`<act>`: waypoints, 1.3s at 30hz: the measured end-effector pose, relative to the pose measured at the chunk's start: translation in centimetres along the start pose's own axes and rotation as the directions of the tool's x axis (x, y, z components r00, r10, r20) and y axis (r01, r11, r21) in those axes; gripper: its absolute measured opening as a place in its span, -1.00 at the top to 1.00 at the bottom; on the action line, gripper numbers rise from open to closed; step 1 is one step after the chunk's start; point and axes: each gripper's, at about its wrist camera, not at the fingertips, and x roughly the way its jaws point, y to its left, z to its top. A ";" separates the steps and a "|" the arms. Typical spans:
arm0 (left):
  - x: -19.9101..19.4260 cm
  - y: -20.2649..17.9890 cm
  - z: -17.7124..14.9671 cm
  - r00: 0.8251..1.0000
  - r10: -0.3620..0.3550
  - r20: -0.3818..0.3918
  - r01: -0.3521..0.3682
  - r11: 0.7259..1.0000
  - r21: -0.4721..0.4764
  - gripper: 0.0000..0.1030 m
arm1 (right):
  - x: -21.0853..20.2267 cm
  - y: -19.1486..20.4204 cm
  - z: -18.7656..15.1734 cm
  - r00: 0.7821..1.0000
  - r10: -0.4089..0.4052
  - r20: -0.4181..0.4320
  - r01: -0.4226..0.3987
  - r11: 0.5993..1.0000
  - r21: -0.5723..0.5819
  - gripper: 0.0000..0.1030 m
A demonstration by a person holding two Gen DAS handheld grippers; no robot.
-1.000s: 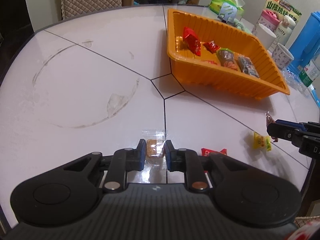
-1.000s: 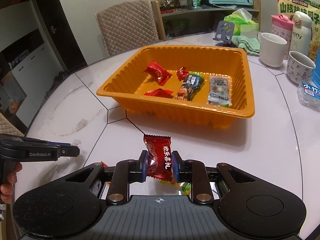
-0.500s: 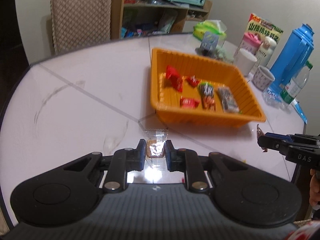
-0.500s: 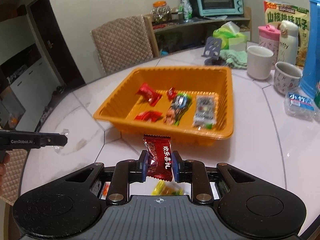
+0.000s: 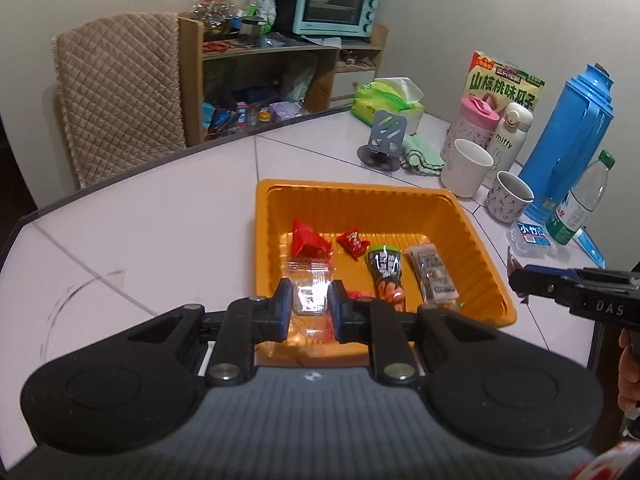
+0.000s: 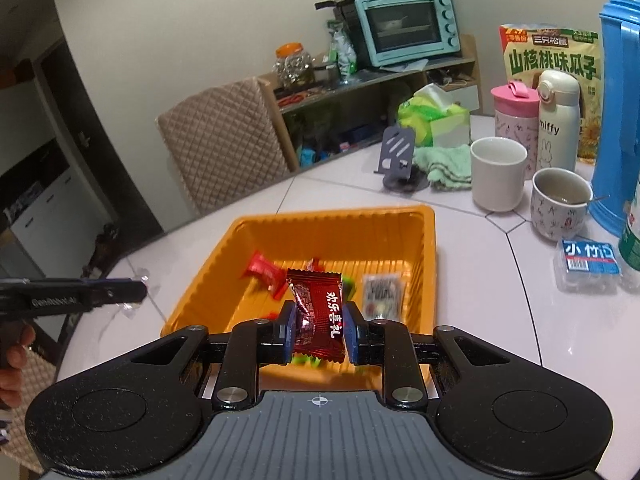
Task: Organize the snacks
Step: 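Grasp the clear-wrapped brown candy with the left gripper while the right carries the red packet to the tray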
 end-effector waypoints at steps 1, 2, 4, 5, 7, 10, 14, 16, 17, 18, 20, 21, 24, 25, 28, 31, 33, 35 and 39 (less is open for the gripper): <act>0.5 -0.1 0.2 1.000 -0.001 -0.004 0.001 1.000 0.004 0.66 | 0.2 -0.1 0.3 1.000 0.000 0.003 0.000 1.000 0.006 0.51; 1.1 -0.2 0.4 1.000 -0.005 -0.010 0.005 1.000 0.008 0.66 | 0.4 -0.2 0.5 1.000 0.000 0.005 0.000 1.000 0.011 0.51; 2.1 -0.2 0.7 1.000 -0.001 -0.024 0.001 1.000 0.013 0.66 | 0.8 -0.3 0.9 1.000 -0.001 0.009 0.001 1.000 0.014 0.51; 2.5 -0.3 0.8 1.000 0.000 -0.028 0.000 1.000 0.018 0.66 | 1.0 -0.5 1.0 1.000 -0.002 0.010 0.002 1.000 0.015 0.51; 3.6 -0.3 1.0 0.999 0.007 -0.043 -0.006 1.000 0.025 0.66 | 1.5 -0.7 1.2 1.000 -0.005 0.007 0.005 1.000 0.022 0.51; 5.2 -0.3 1.1 0.998 0.009 -0.068 -0.007 1.000 0.025 0.66 | 2.1 -1.2 1.2 1.000 -0.008 0.001 0.008 0.999 0.034 0.51; 6.9 -0.5 1.3 0.996 0.013 -0.094 -0.010 0.999 0.031 0.66 | 2.9 -2.0 1.1 1.000 -0.015 -0.011 0.015 0.999 0.050 0.51; 7.7 -0.6 1.2 0.994 0.018 -0.107 -0.014 0.999 0.035 0.66 | 3.2 -2.5 1.1 1.000 -0.016 -0.016 0.017 0.998 0.060 0.51; 8.1 -0.7 1.2 0.993 0.020 -0.114 -0.016 0.999 0.038 0.66 | 3.3 -2.7 1.1 1.000 -0.017 -0.018 0.018 0.998 0.065 0.51; 8.5 -0.7 1.2 0.992 0.023 -0.121 -0.018 0.999 0.041 0.66 | 3.4 -2.8 1.2 1.000 -0.017 -0.020 0.019 0.997 0.070 0.51; 9.1 -0.8 1.3 0.991 0.026 -0.129 -0.021 0.999 0.045 0.66 | 3.6 -3.1 1.2 1.000 -0.018 -0.023 0.020 0.997 0.076 0.51; 9.4 -0.8 1.3 0.991 0.027 -0.133 -0.021 0.999 0.045 0.66 | 3.7 -3.2 1.2 1.000 -0.019 -0.024 0.021 0.997 0.079 0.51; 10.1 -0.8 1.5 0.990 0.027 -0.141 -0.021 0.999 0.047 0.65 | 4.0 -3.6 1.3 0.999 -0.020 -0.027 0.023 0.996 0.089 0.51; 10.2 -0.8 1.6 0.989 0.030 -0.143 -0.023 0.999 0.048 0.65 | 4.1 -3.7 1.3 0.999 -0.020 -0.028 0.023 0.996 0.092 0.51; 10.6 -0.7 1.7 0.989 0.022 -0.147 -0.015 0.999 0.052 0.64 | 4.4 -3.9 1.4 0.999 -0.022 -0.030 0.025 0.995 0.099 0.51; 10.5 -0.6 1.9 0.991 0.015 -0.137 -0.009 0.999 0.049 0.64 | 4.6 -4.1 1.5 0.999 -0.021 -0.031 0.024 0.994 0.108 0.51; 10.4 -0.6 2.1 0.991 0.017 -0.132 -0.010 0.999 0.049 0.64 | 4.7 -4.2 1.6 0.999 -0.017 -0.031 0.021 0.993 0.115 0.51; 10.3 -0.4 2.2 0.991 0.014 -0.131 -0.008 0.999 0.042 0.64 | 4.8 -4.3 1.6 0.999 -0.016 -0.032 0.020 0.992 0.125 0.51; 9.6 0.3 2.4 0.992 0.008 -0.124 -0.006 1.000 0.016 0.60 | 5.0 -4.3 1.7 0.999 -0.003 -0.033 0.007 0.990 0.144 0.51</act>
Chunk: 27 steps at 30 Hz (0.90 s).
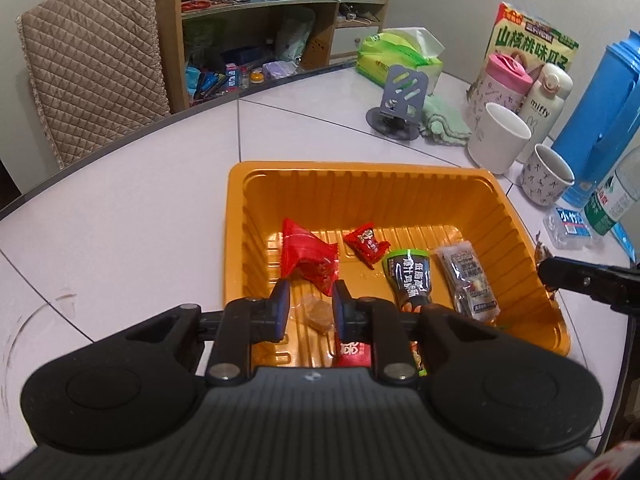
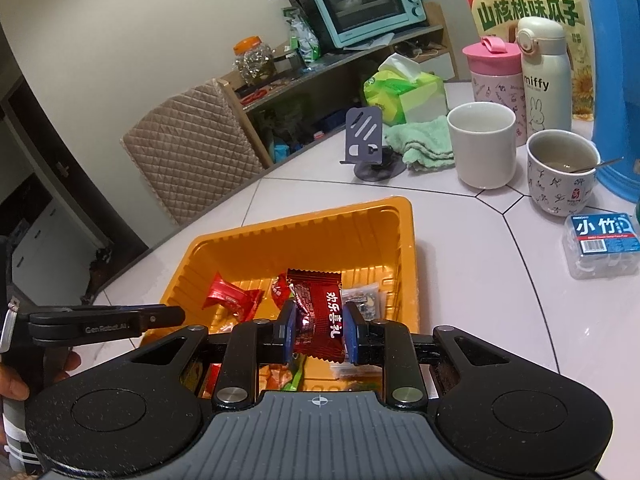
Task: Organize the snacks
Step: 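Grasp the clear-wrapped brown candy with the left gripper while the right carries the red packet to the tray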
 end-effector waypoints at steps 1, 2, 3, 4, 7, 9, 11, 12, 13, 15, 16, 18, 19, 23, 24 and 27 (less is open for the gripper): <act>-0.2 0.1 0.0 1.000 0.000 0.000 0.000 1.000 -0.004 0.58 | 0.0 0.1 0.0 1.000 0.002 -0.001 -0.002 1.000 -0.001 0.51; -0.4 0.3 0.0 1.000 -0.002 0.002 0.002 1.000 -0.009 0.56 | 0.1 0.2 0.0 1.000 0.005 -0.003 -0.005 1.000 -0.003 0.51; -0.6 0.4 -0.1 1.000 -0.004 0.005 0.004 1.000 -0.014 0.53 | 0.1 0.3 0.0 1.000 0.006 -0.005 -0.006 1.000 -0.003 0.51; -0.8 0.4 -0.2 1.000 -0.005 0.005 0.005 1.000 -0.018 0.53 | 0.2 0.4 -0.1 1.000 0.008 -0.007 -0.008 1.000 -0.004 0.51; -1.4 0.6 -0.3 1.000 -0.004 -0.002 0.003 1.000 -0.023 0.52 | 0.6 0.7 -0.3 1.000 0.012 -0.017 -0.012 1.000 -0.003 0.51; -1.8 0.7 -0.6 1.000 -0.008 -0.004 0.008 0.999 -0.031 0.52 | 0.8 0.8 -0.4 1.000 0.014 -0.025 -0.015 1.000 -0.002 0.51; -2.1 0.8 -0.8 1.000 -0.013 -0.005 0.013 0.999 -0.040 0.50 | 1.1 1.0 -0.6 0.999 0.014 -0.032 -0.014 1.000 0.000 0.51; -2.2 0.8 -0.8 1.000 -0.016 -0.003 0.016 0.999 -0.044 0.49 | 1.3 1.1 -0.7 0.999 0.012 -0.035 -0.012 1.000 0.000 0.51; -2.3 0.8 -0.9 1.000 -0.018 -0.002 0.018 0.999 -0.046 0.49 | 1.4 1.3 -0.8 0.999 0.011 -0.037 -0.011 1.000 0.002 0.51; -2.6 0.7 -0.9 1.000 -0.024 0.002 0.024 0.998 -0.051 0.49 | 1.8 1.4 -0.9 0.999 0.010 -0.041 -0.009 1.000 0.004 0.51; -2.7 0.7 -1.0 1.000 -0.027 0.004 0.027 0.998 -0.052 0.49 | 1.9 1.5 -0.9 0.999 0.008 -0.042 -0.008 1.000 0.005 0.51; -2.9 0.7 -1.0 1.000 -0.029 0.008 0.029 0.998 -0.055 0.48 | 2.2 1.6 -0.9 0.999 0.006 -0.044 -0.006 1.000 0.004 0.51; -3.0 0.7 -1.0 0.999 -0.030 0.010 0.031 0.998 -0.056 0.48 | 2.3 1.7 -0.9 0.999 0.005 -0.044 -0.005 1.000 0.003 0.51; -3.2 0.8 -1.0 1.000 -0.025 0.015 0.026 0.998 -0.062 0.48 | 2.6 2.0 -0.8 0.999 0.005 -0.041 -0.005 1.000 -0.005 0.51; -3.2 0.8 -1.0 1.000 -0.025 0.017 0.026 0.998 -0.064 0.48 | 2.6 2.2 -0.8 0.999 0.005 -0.038 -0.006 1.000 -0.009 0.51; -3.3 0.9 -0.9 1.000 -0.022 0.021 0.023 0.997 -0.069 0.46 | 2.6 2.6 -0.7 1.000 -0.002 -0.021 0.002 1.000 -0.023 0.51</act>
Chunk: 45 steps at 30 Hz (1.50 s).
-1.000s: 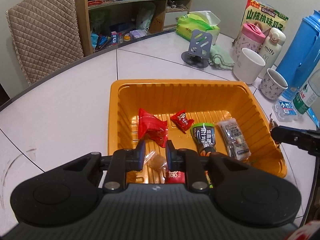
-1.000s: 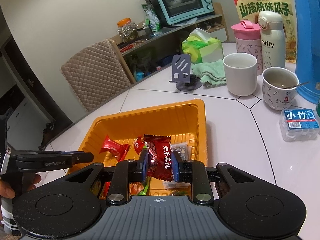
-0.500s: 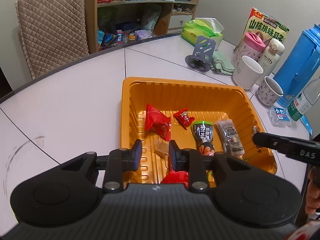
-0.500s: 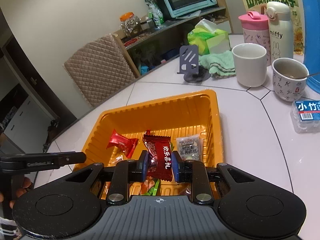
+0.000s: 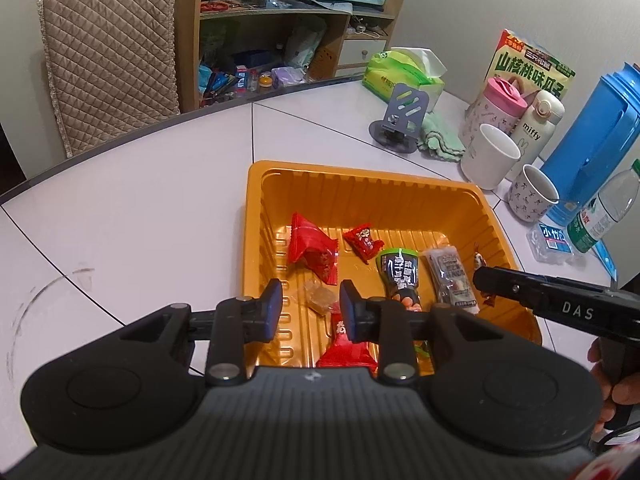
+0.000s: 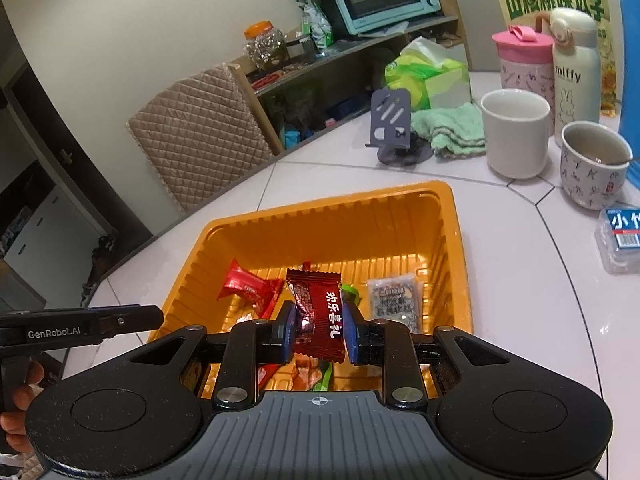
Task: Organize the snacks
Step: 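Grasp the clear-wrapped brown candy with the left gripper while the right carries the red packet to the tray, then open both grippers over the orange tray and withdraw toward the remaining candies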
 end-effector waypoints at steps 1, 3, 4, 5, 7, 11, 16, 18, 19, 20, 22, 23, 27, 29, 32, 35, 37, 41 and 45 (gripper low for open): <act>-0.1 0.1 0.0 1.000 0.000 0.002 0.000 1.000 0.000 0.45 | 0.0 0.1 0.1 1.000 0.001 0.007 -0.001 1.000 -0.003 0.51; -0.2 0.1 0.0 1.000 0.002 0.004 -0.002 1.000 -0.002 0.38 | -0.1 0.2 0.2 1.000 0.009 0.015 -0.009 1.000 0.004 0.49; -0.3 0.1 0.0 1.000 0.002 0.005 -0.002 1.000 -0.004 0.34 | -0.1 0.1 0.3 1.000 0.012 0.018 -0.013 1.000 0.014 0.41; -0.4 0.1 0.0 1.000 0.000 0.007 0.000 1.000 -0.005 0.32 | -0.2 0.0 0.5 1.000 0.018 0.022 -0.019 1.000 0.025 0.32; -0.6 0.1 -0.1 1.000 -0.002 0.010 0.002 1.000 -0.007 0.27 | -0.8 -0.2 0.6 0.998 0.019 0.060 -0.022 0.999 0.046 -0.21; -1.3 0.0 -0.3 1.000 -0.004 0.016 0.004 1.000 -0.013 0.09 | -2.3 -0.5 1.0 0.995 0.024 0.098 -0.030 0.998 0.058 -0.28; -2.7 -0.1 -1.0 1.000 -0.004 0.030 0.005 1.000 -0.020 -0.04 | -3.8 -0.8 0.7 0.995 0.022 0.093 -0.028 0.998 0.062 -0.28; -3.3 -0.1 -1.3 0.999 -0.006 0.031 0.007 1.000 -0.027 -0.04 | -4.6 -0.9 0.3 0.996 0.021 0.087 -0.026 0.998 0.054 -0.28; -3.6 -0.1 -1.5 0.999 -0.007 0.031 0.008 0.999 -0.031 -0.05 | -4.9 -0.9 0.0 0.996 0.020 0.085 -0.025 0.998 0.053 -0.28; -4.0 0.0 -1.7 0.999 -0.008 0.032 0.009 0.999 -0.034 -0.05 | -5.2 -0.9 -0.2 0.996 0.019 0.083 -0.023 0.998 0.052 -0.28; -4.7 0.0 -2.2 0.999 -0.008 0.034 0.009 0.999 -0.036 -0.05 | -6.0 -0.9 -0.8 0.996 0.020 0.083 -0.024 0.999 0.049 -0.30; -5.1 -0.1 -2.4 0.999 -0.006 0.036 0.007 0.999 -0.036 -0.05 | -6.3 -0.8 -1.1 0.997 0.018 0.081 -0.022 0.999 0.047 -0.32; -6.6 -0.2 -3.7 0.999 0.003 0.036 -0.002 0.999 -0.036 -0.14 | -7.9 -0.5 -2.4 0.997 0.009 0.077 -0.011 1.000 0.029 -0.48; -7.3 -0.3 -4.3 0.999 0.007 0.037 -0.006 0.999 -0.037 -0.18 | -8.6 -0.4 -3.0 0.997 0.005 0.078 -0.007 1.000 0.024 -0.52; -8.5 -0.6 -5.2 0.999 0.021 0.040 -0.020 0.999 -0.033 -0.21 | -9.7 -0.1 -3.7 0.997 0.006 0.076 -0.008 1.000 0.029 -0.56; -9.6 -0.9 -6.2 0.999 0.027 0.043 -0.025 0.999 -0.037 -0.23 | -10.8 0.2 -4.5 0.997 0.006 0.074 -0.008 1.000 0.023 -0.58; -10.3 -1.0 -6.8 0.999 0.024 0.042 -0.022 0.999 -0.046 -0.27 | -11.6 0.4 -5.0 0.997 0.008 0.073 -0.009 1.000 0.019 -0.58; -11.6 -1.5 -8.4 0.999 0.031 0.034 -0.030 0.998 -0.053 -0.30 | -12.9 0.9 -6.3 0.998 0.011 0.063 -0.012 1.000 0.013 -0.59; -12.9 -2.0 -10.1 0.999 0.038 0.024 -0.037 0.998 -0.056 -0.33 | -14.0 1.3 -7.7 0.999 0.011 0.045 -0.011 1.000 -0.002 -0.60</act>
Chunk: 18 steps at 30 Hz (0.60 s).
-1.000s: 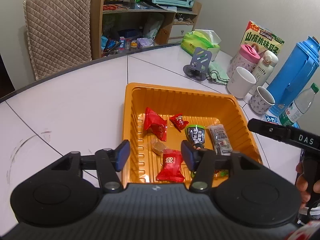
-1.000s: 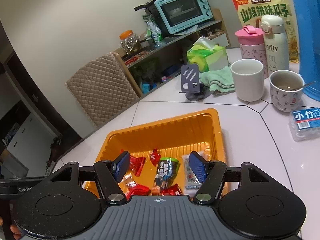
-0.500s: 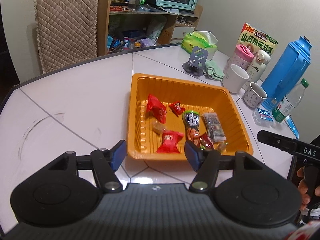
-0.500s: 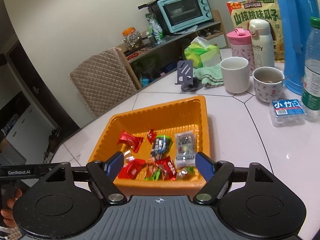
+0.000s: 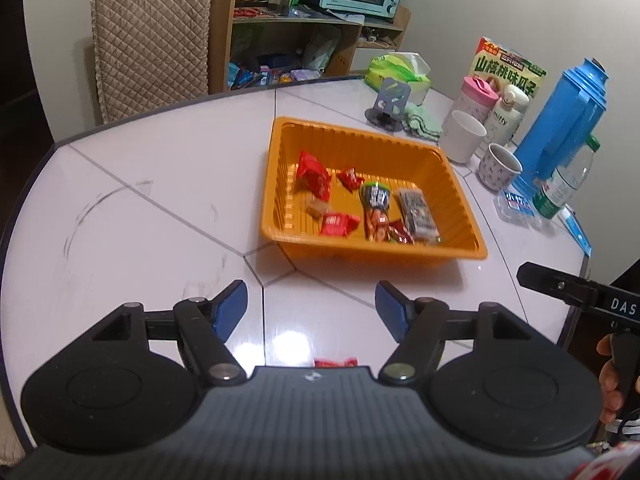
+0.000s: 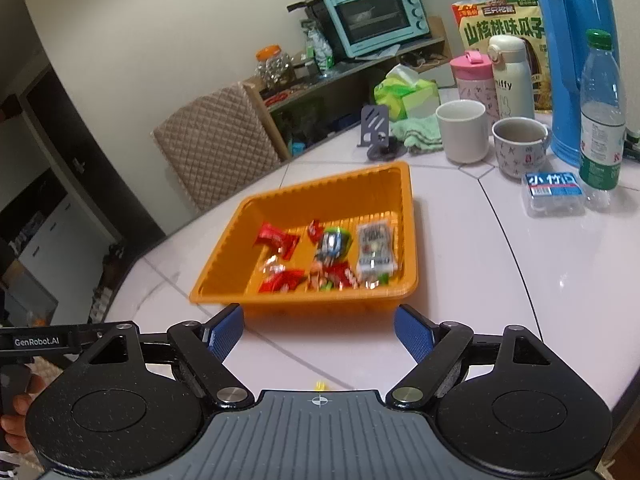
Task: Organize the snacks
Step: 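Open both grippers over the orange tray and withdraw toward the remaining candies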
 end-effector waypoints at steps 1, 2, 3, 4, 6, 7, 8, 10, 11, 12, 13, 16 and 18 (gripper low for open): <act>-0.3 -0.1 -0.5 1.000 0.000 -0.003 0.000 1.000 -0.003 -0.34 | -0.2 0.1 -0.4 1.000 0.002 -0.008 -0.002 1.000 -0.003 -0.60; -0.6 -0.2 -0.9 1.000 -0.002 -0.006 0.002 1.000 -0.003 -0.35 | -0.4 0.3 -0.8 1.000 0.004 -0.016 -0.004 1.000 -0.007 -0.60; -0.8 -0.3 -1.5 1.000 -0.004 -0.011 0.004 1.000 -0.003 -0.35 | -0.6 0.4 -1.2 1.000 0.006 -0.023 -0.007 1.000 -0.013 -0.60; -1.1 -0.5 -2.0 1.000 -0.004 -0.017 0.004 1.000 -0.002 -0.35 | -0.8 0.6 -1.6 0.999 0.008 -0.031 -0.009 1.000 -0.020 -0.60; -1.4 -0.8 -2.9 1.000 -0.003 -0.026 0.003 1.000 -0.001 -0.35 | -1.1 0.9 -2.3 0.999 0.010 -0.045 -0.012 0.999 -0.038 -0.60; -1.6 -0.9 -3.3 1.000 -0.001 -0.030 0.001 1.000 -0.001 -0.35 | -1.2 1.1 -2.6 0.999 0.012 -0.052 -0.015 0.999 -0.047 -0.60; -1.7 -1.0 -3.8 0.999 0.001 -0.034 -0.001 1.000 -0.003 -0.35 | -1.3 1.2 -3.0 0.998 0.014 -0.061 -0.018 0.998 -0.055 -0.60; -2.0 -1.2 -4.7 0.999 0.001 -0.043 -0.001 1.000 -0.011 -0.35 | -1.5 1.5 -3.6 0.997 0.017 -0.075 -0.022 0.997 -0.069 -0.60; -2.2 -1.2 -5.1 0.999 0.001 -0.046 -0.001 1.000 -0.015 -0.35 | -1.6 1.6 -4.0 0.997 0.018 -0.079 -0.024 0.997 -0.074 -0.60; -2.3 -1.3 -5.5 0.999 0.001 -0.050 -0.002 1.000 -0.018 -0.35 | -1.7 1.7 -4.4 0.996 0.019 -0.087 -0.025 0.996 -0.080 -0.60; -2.4 -1.4 -5.9 0.998 0.003 -0.055 -0.004 1.000 -0.021 -0.35 | -1.8 1.8 -4.7 0.995 0.019 -0.094 -0.027 0.996 -0.084 -0.60; -2.5 -1.5 -6.9 0.997 0.006 -0.073 -0.008 0.999 -0.031 -0.36 | -1.9 1.8 -5.7 0.993 0.014 -0.118 -0.025 0.995 -0.093 -0.60; -2.6 -1.6 -7.7 0.996 0.012 -0.088 -0.015 0.999 -0.039 -0.36 | -1.9 1.9 -6.4 0.991 0.002 -0.133 -0.016 0.994 -0.109 -0.60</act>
